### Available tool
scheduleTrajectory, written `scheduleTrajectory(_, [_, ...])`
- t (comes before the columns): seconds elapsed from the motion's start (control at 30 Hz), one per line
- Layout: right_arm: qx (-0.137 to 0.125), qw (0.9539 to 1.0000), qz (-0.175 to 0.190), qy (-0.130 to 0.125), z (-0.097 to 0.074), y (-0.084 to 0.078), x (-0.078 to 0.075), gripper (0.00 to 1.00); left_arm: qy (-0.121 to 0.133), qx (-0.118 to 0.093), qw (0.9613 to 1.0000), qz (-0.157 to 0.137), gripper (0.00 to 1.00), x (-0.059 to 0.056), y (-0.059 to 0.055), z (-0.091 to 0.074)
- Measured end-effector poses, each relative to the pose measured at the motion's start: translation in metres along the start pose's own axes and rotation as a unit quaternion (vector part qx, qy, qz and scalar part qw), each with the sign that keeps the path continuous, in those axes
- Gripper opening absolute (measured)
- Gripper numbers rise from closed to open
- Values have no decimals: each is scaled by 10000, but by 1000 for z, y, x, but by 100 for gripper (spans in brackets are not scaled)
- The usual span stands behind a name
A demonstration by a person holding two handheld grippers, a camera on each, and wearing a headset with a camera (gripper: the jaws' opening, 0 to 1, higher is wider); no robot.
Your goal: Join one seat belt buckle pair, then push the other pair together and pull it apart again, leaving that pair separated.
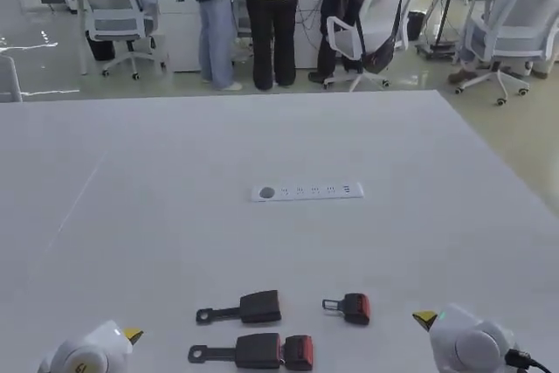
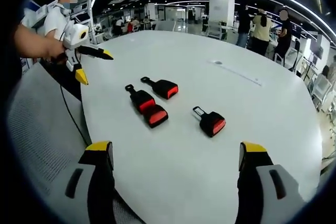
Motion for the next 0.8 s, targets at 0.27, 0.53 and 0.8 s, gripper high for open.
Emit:
scheduleTrajectory(0.27, [-50, 9999, 40, -132, -8, -1, -5, 99, 82, -75, 9999, -82, 100, 0, 5, -6])
scheduleTrajectory(0.53, [-145, 9993, 267, -200, -13, -2, -8, 99, 54, -239, 9993, -278, 100, -6, 8, -8])
scheduleTrajectory(0.8, [-146, 9992, 301, -202, -15, -4, -9, 99, 82, -285, 9986, -430, 100, -5, 6, -12])
Point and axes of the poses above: the centre of the closed fingertips' face, and the gripper's own axes: z roughly forward along the fingers, x roughly to its left, y roughly out of its top, the point moved 2 cm from there along -z, roughly backward along the fingers
